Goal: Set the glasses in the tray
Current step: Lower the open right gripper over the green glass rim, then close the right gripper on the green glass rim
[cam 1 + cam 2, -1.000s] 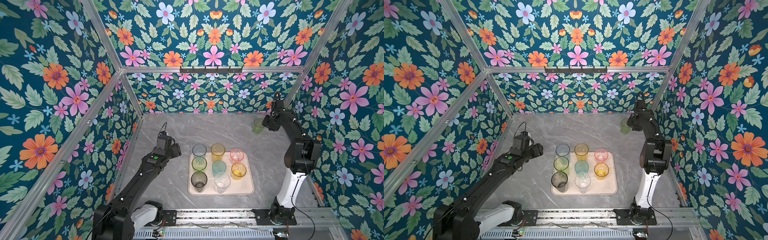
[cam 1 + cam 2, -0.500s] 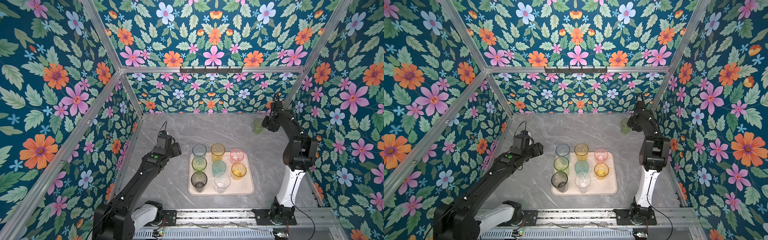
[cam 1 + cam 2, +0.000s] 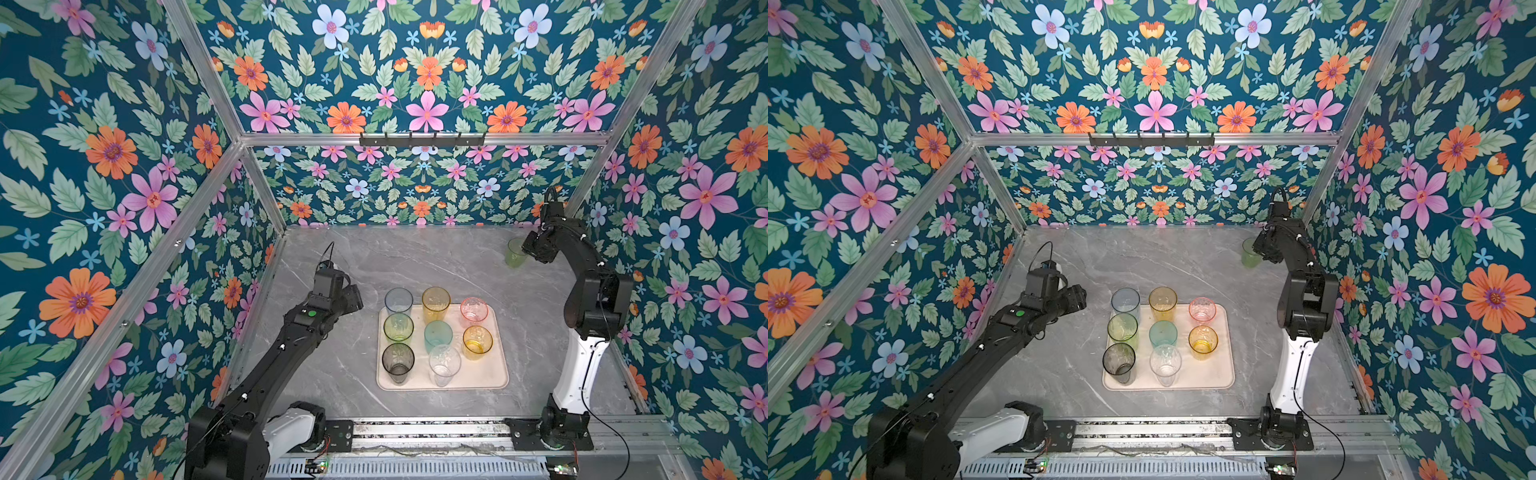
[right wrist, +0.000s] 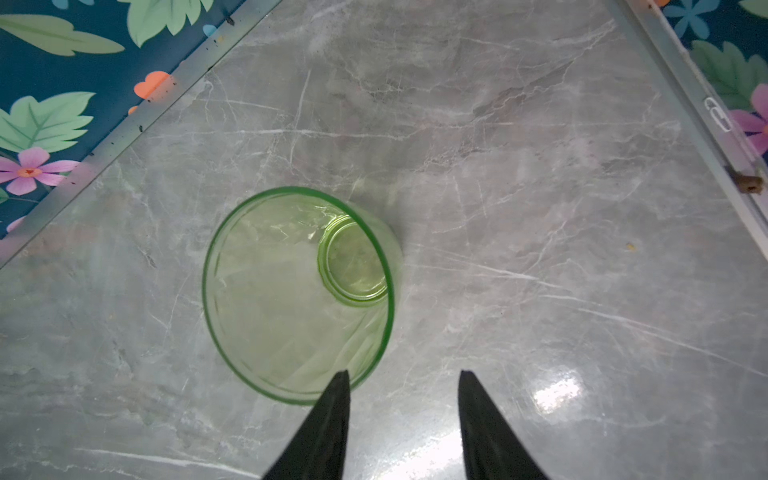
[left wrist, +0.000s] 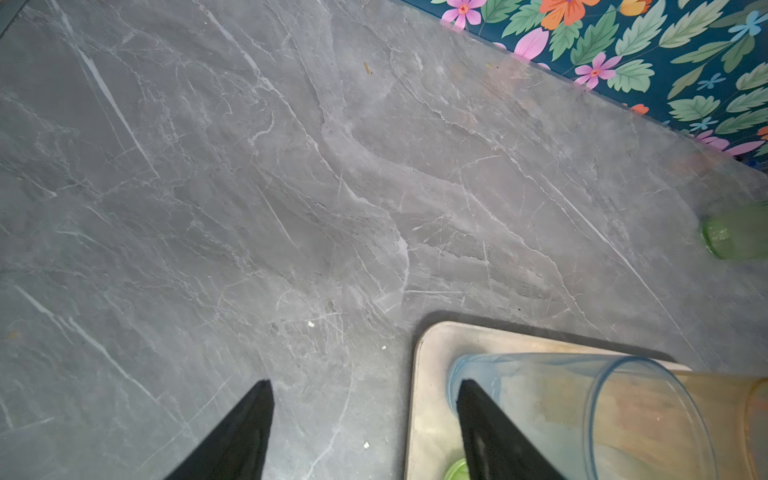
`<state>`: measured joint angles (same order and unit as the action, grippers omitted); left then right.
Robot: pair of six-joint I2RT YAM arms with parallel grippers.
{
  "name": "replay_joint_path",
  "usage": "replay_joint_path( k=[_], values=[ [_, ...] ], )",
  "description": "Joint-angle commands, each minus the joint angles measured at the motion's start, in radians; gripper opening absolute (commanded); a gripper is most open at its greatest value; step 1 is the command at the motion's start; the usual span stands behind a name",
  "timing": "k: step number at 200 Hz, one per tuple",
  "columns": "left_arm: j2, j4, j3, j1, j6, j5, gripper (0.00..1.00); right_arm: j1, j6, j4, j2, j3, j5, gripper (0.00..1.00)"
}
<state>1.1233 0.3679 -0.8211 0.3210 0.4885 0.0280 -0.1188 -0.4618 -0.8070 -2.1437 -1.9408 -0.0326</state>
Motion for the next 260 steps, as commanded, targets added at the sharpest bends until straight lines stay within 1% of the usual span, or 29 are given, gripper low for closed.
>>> replay_joint_path(
  k=[1, 43, 106, 187, 214, 237, 260],
  values=[
    [-0.005, 0.015, -0.007, 0.000, -0.012, 0.012, 0.73, 0.000, 0.003, -0.005, -0.018, -0.022, -0.004, 0.45],
    [-0.008, 0.019, -0.009, 0.001, -0.012, 0.016, 0.73, 0.001, 0.005, -0.033, -0.066, -0.086, -0.008, 0.44],
    [-0.012, 0.023, -0.005, 0.000, -0.007, 0.014, 0.73, -0.011, 0.006, -0.053, -0.109, -0.140, -0.001, 0.43],
    [-0.017, 0.026, -0.002, 0.001, -0.005, 0.016, 0.73, -0.013, 0.009, -0.064, -0.150, -0.176, 0.004, 0.41],
    [-0.021, 0.029, 0.000, 0.000, -0.005, 0.019, 0.73, -0.012, 0.016, -0.070, -0.163, -0.187, -0.003, 0.38],
    [-0.023, 0.031, 0.002, 0.000, -0.004, 0.019, 0.73, -0.012, 0.017, -0.071, -0.173, -0.193, 0.005, 0.32],
    [-0.028, 0.032, 0.003, 0.000, -0.003, 0.020, 0.73, -0.013, 0.018, -0.070, -0.177, -0.193, 0.006, 0.29]
  ],
)
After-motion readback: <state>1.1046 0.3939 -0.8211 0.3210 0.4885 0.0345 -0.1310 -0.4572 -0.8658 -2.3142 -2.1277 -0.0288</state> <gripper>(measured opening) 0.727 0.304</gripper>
